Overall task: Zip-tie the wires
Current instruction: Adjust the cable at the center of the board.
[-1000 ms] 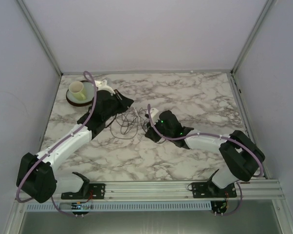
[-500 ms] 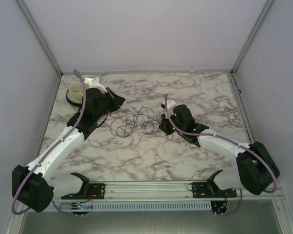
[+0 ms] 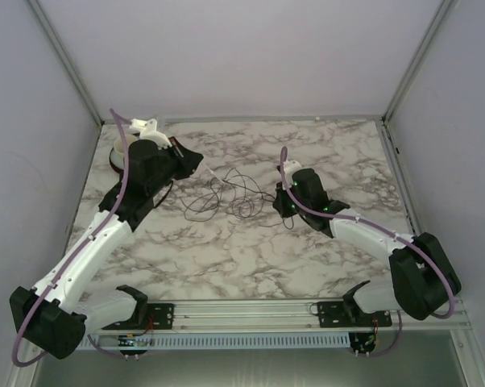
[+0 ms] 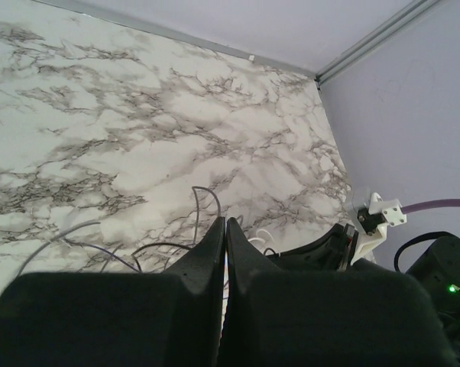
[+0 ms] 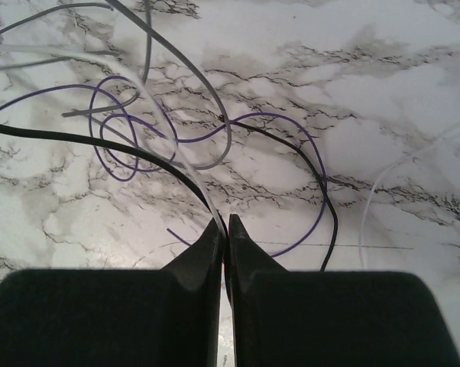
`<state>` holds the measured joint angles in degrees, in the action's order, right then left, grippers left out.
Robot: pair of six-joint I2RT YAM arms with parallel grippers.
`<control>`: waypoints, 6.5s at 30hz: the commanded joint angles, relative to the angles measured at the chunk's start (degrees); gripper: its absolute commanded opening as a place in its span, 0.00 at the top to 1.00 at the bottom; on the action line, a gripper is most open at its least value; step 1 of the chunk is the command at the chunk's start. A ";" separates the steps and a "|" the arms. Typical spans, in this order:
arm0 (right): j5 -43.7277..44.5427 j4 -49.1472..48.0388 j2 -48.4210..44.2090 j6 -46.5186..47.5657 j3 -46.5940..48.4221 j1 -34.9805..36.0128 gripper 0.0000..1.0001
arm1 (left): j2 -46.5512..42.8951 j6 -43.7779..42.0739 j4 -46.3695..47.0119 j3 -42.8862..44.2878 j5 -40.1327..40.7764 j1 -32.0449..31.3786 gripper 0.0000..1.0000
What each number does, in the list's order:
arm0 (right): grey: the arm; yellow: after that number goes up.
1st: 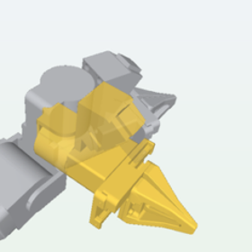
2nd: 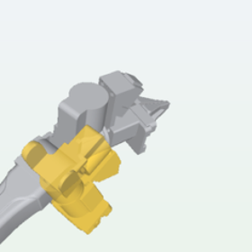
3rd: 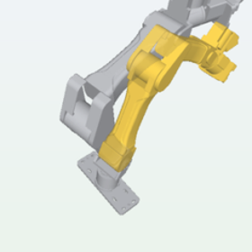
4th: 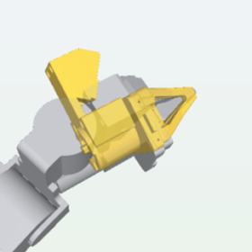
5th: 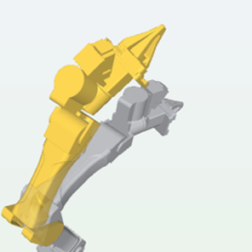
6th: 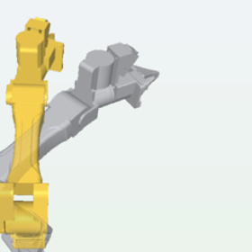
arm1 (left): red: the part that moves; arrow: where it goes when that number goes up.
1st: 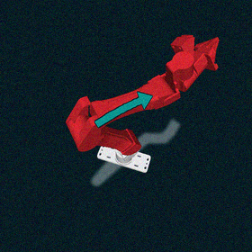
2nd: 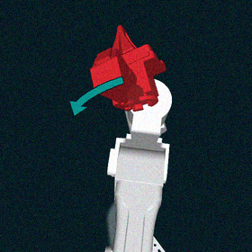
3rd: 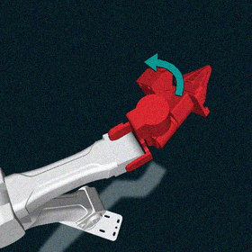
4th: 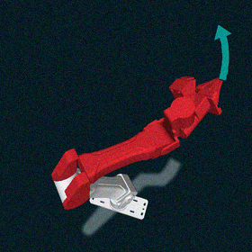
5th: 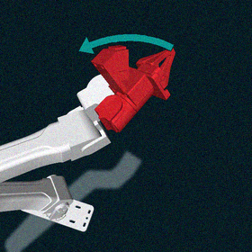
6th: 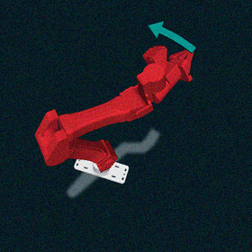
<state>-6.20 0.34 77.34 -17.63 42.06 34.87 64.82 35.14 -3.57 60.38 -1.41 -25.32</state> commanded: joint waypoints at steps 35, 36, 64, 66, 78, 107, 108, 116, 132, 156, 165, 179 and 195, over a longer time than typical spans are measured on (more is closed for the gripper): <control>-23.68 -31.99 5.27 -0.83 10.59 -1.70 0.62 | 0.78 -5.01 -1.18 5.71 -6.41 0.37 1.00; -23.19 -31.94 6.60 -0.53 11.83 -1.45 0.62 | 0.70 -5.13 -1.24 5.65 -6.59 0.36 1.00; -39.10 -27.70 25.24 24.19 24.16 -1.74 0.36 | 1.92 -8.41 -2.51 8.08 -17.24 0.42 1.00; -41.99 -30.79 24.71 24.03 22.22 -1.63 0.32 | 1.98 -8.37 -2.46 8.13 -17.53 0.44 1.00; -48.08 -42.65 29.01 21.17 22.44 0.74 0.28 | 2.66 -8.04 -0.75 8.36 -20.61 0.37 1.00; -56.10 -62.81 29.15 11.82 17.03 3.77 0.41 | 5.22 -7.64 2.34 7.71 -26.41 0.44 1.00; -55.59 -62.84 29.01 11.97 17.09 3.95 0.41 | 5.42 -7.60 2.42 7.61 -26.40 0.44 1.00; -51.49 -60.82 26.06 15.35 14.97 4.42 0.47 | 5.70 -6.68 3.82 6.36 -26.23 0.42 1.00; -43.49 -45.25 20.48 22.93 13.05 4.09 0.64 | 4.87 -6.18 3.70 6.15 -24.18 0.45 1.00; -14.44 -25.03 -7.75 22.97 -1.92 -1.82 0.31 | 18.16 -8.79 2.43 21.68 -40.49 2.12 1.00; -21.46 -29.69 -13.18 26.51 -8.96 -3.56 0.37 | 23.45 -10.08 -1.37 29.26 -45.39 2.29 1.00; -28.52 -31.60 -8.80 22.43 -4.24 -7.76 0.46 | 24.58 -11.24 -3.93 31.71 -49.72 3.76 1.00; -34.31 -40.82 -5.47 31.85 -5.42 -8.25 0.47 | 23.90 -13.96 -7.02 31.73 -53.62 4.60 1.00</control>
<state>-36.14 -35.51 69.34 7.20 34.57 27.46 89.65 23.29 -8.60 90.06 -51.55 -21.08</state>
